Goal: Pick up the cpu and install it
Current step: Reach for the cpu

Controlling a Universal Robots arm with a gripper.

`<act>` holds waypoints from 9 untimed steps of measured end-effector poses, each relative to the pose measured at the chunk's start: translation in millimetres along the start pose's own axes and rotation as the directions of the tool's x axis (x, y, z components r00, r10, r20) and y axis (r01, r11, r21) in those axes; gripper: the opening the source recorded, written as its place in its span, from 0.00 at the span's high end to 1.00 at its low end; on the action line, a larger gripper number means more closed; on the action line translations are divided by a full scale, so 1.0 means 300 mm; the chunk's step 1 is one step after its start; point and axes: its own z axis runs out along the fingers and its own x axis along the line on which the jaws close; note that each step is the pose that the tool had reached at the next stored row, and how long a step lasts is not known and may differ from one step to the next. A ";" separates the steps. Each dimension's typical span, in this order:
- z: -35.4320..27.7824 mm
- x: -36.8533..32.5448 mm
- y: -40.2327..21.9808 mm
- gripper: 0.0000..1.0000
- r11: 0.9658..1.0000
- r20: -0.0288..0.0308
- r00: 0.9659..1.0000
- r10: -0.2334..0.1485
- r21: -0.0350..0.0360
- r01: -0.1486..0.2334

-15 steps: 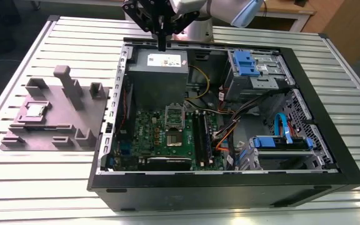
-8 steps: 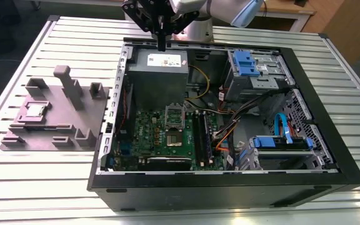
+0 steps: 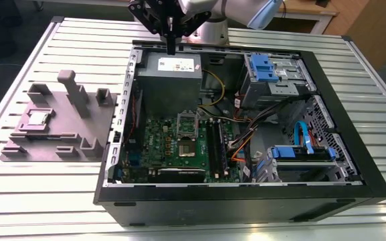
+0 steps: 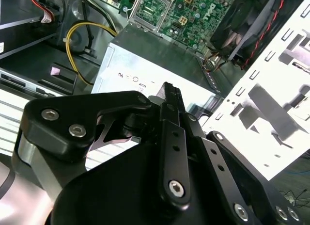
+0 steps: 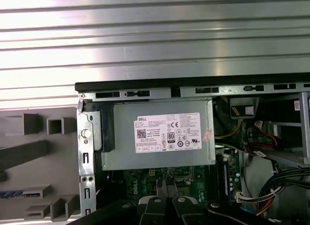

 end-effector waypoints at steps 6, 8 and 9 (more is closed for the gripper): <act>0.000 0.014 -0.001 0.90 1.000 0.000 1.000 0.000 0.000 0.000; 0.000 0.014 -0.001 0.90 1.000 0.000 1.000 0.000 0.000 0.000; 0.000 0.015 -0.001 0.90 1.000 0.000 1.000 0.000 0.000 0.000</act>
